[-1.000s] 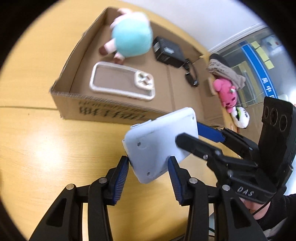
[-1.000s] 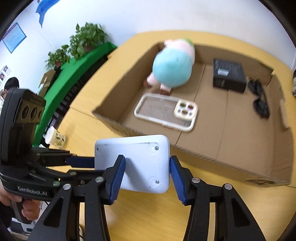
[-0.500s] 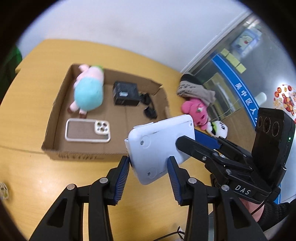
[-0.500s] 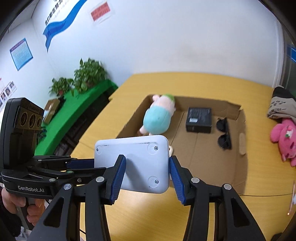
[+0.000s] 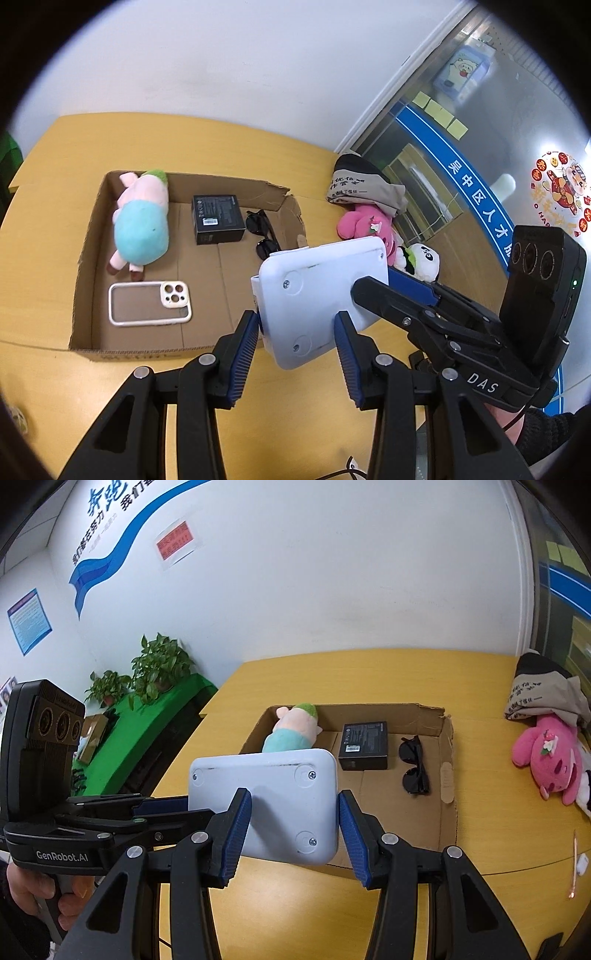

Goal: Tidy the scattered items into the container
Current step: 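Carry the white device with both grippers into the cardboard box, then open both grippers and raise them away from the white device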

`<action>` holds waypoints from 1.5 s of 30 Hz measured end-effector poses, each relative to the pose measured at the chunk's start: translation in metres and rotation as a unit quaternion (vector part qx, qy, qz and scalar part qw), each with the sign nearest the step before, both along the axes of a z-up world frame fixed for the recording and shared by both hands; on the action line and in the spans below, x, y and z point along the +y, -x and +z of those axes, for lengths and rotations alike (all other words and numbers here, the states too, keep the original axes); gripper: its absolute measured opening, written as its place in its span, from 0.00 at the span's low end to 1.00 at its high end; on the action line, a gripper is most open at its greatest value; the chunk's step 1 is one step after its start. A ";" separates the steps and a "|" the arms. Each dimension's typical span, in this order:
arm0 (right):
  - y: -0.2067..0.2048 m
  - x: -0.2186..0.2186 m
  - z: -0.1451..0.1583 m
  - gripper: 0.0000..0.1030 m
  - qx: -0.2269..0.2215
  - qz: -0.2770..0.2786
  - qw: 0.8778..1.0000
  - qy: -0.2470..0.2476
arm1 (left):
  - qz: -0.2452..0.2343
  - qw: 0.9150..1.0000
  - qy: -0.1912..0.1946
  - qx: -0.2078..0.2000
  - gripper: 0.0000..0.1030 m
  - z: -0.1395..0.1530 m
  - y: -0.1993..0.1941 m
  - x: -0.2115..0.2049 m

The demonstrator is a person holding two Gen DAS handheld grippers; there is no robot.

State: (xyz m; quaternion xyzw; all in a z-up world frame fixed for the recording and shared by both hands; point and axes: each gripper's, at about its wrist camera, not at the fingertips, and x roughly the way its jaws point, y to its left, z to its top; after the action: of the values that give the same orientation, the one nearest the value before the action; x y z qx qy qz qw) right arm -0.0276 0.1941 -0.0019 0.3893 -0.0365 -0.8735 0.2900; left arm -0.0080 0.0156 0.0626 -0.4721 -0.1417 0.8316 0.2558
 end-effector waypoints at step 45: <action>0.200 -0.021 -0.235 0.80 -0.236 -0.079 0.962 -0.109 | 0.004 0.981 0.130 -0.146 0.38 -0.182 0.193 0.009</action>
State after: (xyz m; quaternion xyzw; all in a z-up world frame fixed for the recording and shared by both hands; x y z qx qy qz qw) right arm -0.2273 0.1731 -0.2371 0.6095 -0.0393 -0.7757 0.1588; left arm -0.2009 0.0245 -0.1196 -0.6175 -0.0701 0.7657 0.1657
